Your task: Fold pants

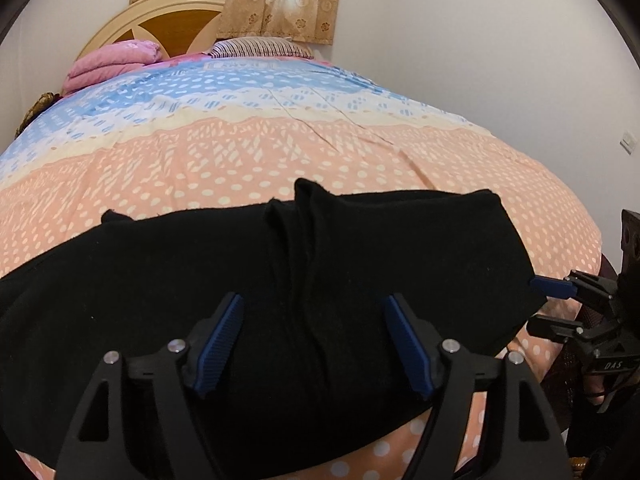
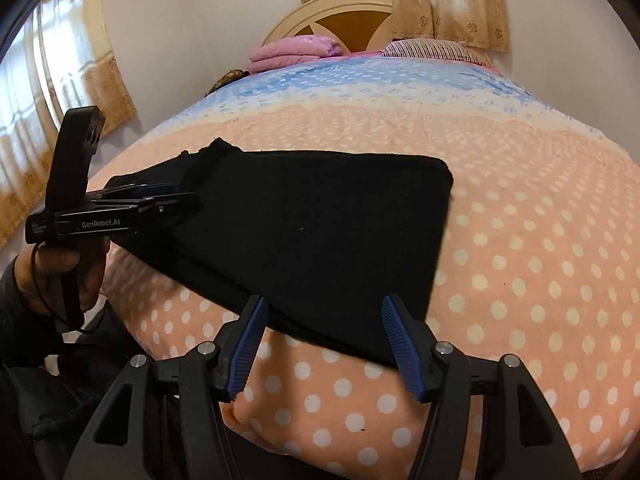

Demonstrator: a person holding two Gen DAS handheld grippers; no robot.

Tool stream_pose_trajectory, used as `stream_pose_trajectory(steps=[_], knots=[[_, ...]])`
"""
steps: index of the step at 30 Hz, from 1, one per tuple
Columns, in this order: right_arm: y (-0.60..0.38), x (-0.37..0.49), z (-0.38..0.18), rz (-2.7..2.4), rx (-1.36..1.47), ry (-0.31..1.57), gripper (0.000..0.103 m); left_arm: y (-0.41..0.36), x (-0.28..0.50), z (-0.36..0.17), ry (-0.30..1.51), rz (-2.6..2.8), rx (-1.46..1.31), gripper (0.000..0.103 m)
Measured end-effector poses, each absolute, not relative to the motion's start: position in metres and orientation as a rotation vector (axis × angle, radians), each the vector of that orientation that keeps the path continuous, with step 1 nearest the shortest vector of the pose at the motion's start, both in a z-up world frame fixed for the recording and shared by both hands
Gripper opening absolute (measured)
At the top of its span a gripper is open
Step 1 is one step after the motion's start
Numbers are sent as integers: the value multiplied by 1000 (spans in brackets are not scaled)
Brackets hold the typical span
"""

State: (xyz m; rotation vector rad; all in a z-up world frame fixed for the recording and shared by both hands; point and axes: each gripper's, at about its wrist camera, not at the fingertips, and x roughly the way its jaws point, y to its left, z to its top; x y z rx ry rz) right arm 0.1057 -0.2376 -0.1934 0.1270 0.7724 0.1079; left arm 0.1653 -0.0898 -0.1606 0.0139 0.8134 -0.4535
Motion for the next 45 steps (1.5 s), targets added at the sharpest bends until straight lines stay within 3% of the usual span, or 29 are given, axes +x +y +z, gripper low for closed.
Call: stream_pose_trajectory(steps=[8,15,21,24,29,42,45], knots=[[-226,108,-167,118,166,771,62,-80,161,-155,810,-459,-21,76],[-176,147,-151,239,118,728,62,-15,151,-140,767,-342,-23,76],[-124,184,-166,374,90,745,62,82,137,-135,732,-106,-15,95],[-105,194,-191,422,75,854,62,132,132,-142,747,8,-44,95],[-92,184,-191,398,-36,819,62,187,125,-160,764,136,-121,95],[-131,161,-181,377,170,713,62,205,130,-185,760,100,-251,95],[-131,159,-187,370,191,723,62,214,130,-182,758,88,-285,89]])
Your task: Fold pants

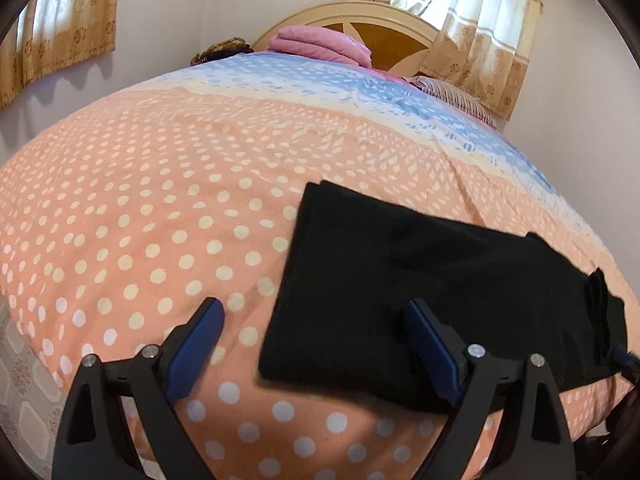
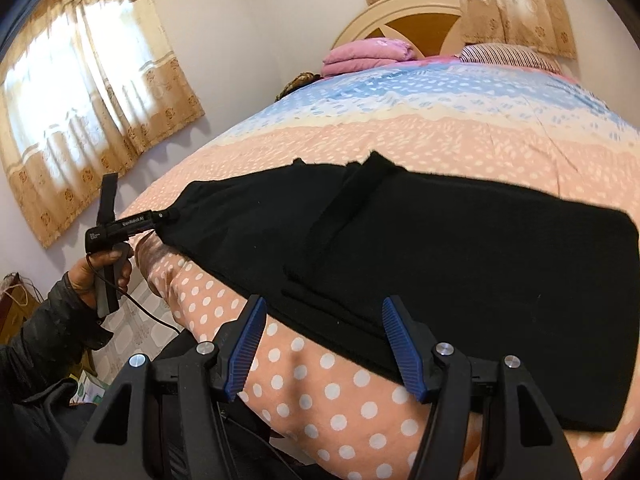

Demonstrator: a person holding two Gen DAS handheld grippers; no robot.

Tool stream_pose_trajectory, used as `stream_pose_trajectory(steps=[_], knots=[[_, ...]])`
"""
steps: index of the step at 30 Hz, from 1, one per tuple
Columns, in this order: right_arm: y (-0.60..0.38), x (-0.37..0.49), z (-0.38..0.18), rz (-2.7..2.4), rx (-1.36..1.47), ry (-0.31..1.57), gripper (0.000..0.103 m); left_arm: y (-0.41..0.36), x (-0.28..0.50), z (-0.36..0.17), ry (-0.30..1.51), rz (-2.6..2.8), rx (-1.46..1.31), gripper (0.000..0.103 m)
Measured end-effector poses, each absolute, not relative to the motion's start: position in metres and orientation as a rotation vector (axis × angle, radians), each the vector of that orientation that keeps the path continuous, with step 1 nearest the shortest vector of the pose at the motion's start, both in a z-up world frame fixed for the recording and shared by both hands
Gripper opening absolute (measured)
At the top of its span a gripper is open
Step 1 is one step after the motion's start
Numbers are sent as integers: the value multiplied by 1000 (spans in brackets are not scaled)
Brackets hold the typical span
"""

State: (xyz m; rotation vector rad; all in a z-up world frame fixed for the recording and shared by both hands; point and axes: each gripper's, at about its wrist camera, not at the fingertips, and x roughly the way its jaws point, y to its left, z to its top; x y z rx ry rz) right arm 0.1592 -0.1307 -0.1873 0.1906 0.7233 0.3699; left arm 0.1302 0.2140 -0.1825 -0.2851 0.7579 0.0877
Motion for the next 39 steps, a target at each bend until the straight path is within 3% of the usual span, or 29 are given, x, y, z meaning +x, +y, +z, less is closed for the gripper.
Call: stream_pose_trajectory(steps=[2,3,13,25,39], knots=[[-130,158,-190,367,191,724,62,213,131,-179,765,60,-289,67],[-130,157,-191,366,193,721,62,211,131,-177,768,41,-290,63],[-131,153,-192,374,206,716,62,209,146,-186,779,29,-256,63],[-134,152,-195,376,220,703,62,217,127,-161,706,-53,-350,18],[-144,147,-189,353,247,669,62,211,111,-121,574,-186,-476,15]])
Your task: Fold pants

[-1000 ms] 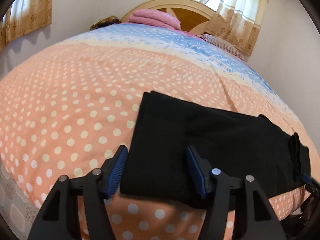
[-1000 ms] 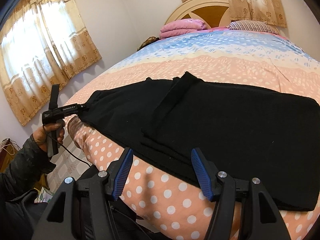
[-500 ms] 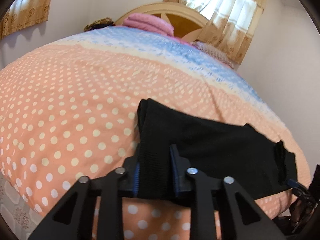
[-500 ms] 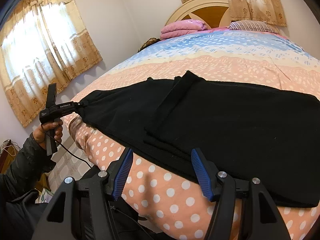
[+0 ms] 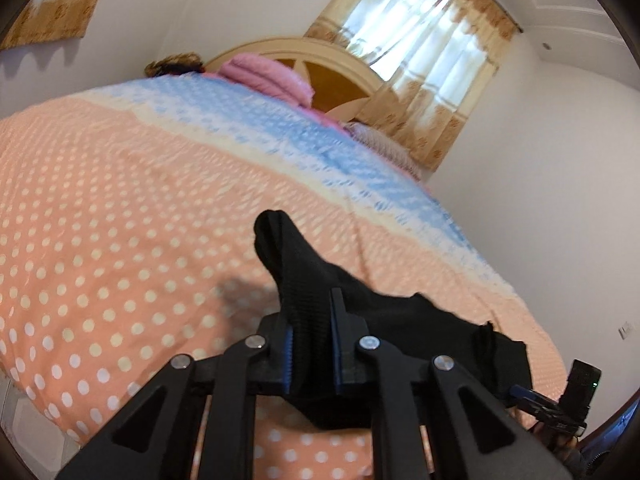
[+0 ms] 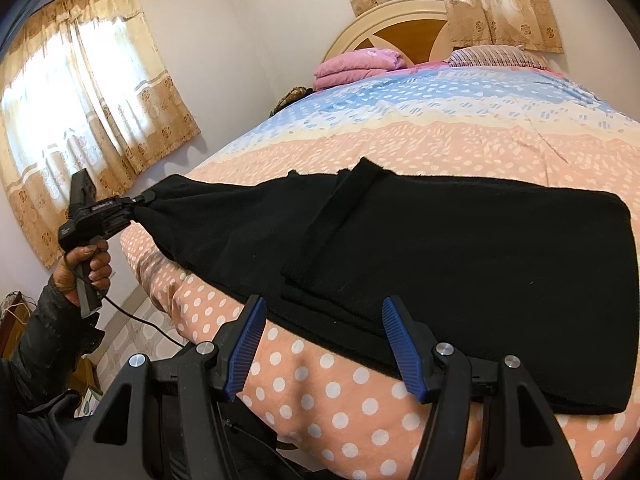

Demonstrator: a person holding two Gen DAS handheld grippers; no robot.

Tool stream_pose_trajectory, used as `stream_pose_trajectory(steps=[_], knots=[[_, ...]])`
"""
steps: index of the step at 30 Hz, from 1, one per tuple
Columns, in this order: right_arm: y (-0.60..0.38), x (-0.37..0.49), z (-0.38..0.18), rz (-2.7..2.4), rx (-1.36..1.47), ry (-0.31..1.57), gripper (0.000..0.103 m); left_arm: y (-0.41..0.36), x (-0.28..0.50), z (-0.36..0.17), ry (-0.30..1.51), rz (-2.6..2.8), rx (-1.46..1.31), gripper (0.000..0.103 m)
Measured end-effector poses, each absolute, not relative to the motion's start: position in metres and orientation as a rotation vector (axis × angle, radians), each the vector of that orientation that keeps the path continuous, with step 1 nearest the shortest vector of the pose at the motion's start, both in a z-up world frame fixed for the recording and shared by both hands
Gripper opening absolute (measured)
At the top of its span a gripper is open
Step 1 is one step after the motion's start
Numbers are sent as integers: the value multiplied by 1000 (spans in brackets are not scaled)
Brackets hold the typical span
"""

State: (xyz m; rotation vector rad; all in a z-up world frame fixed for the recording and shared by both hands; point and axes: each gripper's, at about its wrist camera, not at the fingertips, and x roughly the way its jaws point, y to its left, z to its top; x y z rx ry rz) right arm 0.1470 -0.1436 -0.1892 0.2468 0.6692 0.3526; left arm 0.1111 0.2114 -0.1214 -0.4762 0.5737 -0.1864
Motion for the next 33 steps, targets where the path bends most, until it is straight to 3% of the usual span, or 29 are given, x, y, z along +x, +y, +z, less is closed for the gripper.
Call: stream_pose_trajectory(steps=[21,33], knots=[[-187,128,-154,262,284,593,62,78,111,-24,445,-497,-291,12],[-256,100,-154,131,390,546,62,-20,137,-13,509,-706,-184,11]])
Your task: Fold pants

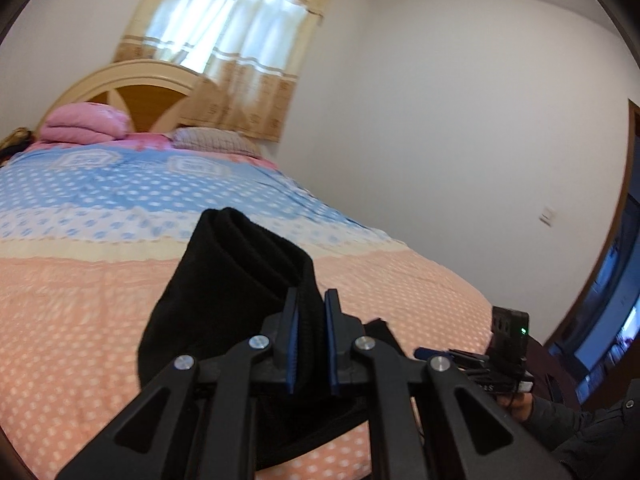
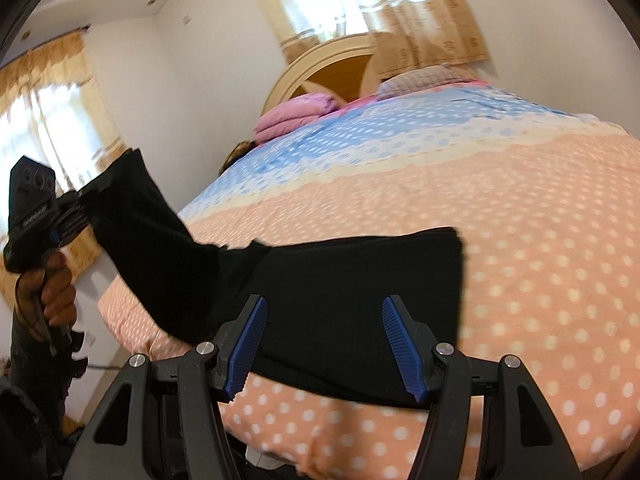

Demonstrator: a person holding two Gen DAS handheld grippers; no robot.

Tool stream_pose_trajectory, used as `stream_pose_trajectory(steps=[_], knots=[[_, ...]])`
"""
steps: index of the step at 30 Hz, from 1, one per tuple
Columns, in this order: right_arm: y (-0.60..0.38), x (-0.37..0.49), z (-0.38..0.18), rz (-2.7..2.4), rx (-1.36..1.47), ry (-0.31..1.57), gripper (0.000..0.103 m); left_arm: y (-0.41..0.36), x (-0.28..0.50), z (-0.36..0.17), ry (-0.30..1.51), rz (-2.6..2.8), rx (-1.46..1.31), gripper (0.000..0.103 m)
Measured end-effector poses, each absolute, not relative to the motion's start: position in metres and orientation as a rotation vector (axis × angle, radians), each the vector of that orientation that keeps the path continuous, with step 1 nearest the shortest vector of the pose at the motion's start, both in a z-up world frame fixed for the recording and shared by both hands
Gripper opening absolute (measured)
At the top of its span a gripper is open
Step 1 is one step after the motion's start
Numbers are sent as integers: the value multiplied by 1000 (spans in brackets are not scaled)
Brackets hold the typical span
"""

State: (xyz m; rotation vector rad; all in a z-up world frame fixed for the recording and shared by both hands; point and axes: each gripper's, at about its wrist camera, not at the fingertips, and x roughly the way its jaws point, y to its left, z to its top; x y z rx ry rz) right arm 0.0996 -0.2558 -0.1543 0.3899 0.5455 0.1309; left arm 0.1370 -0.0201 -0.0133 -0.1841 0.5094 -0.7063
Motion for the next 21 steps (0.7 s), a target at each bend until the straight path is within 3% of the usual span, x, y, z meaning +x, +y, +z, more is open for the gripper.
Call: stream_pose_trajectory(steps=[3,5,13,19,21], knots=[[-276,97,-157,82,442,526,62,-49,140,-11,533,-763,-153,10],[-289,96,-161,47,487,520,62,-67,139,-11,553,-804,-138,3],[-317,93,-169,-31,571,512,62,-149,145,-52,680,-921,-6,3],[-301,98,-167,92,547,531,64,-132,137,-55,660,-851,-7,3],[-286,102,-167,164,531,547,65,-105,138,-54,645,-792,-30,7]])
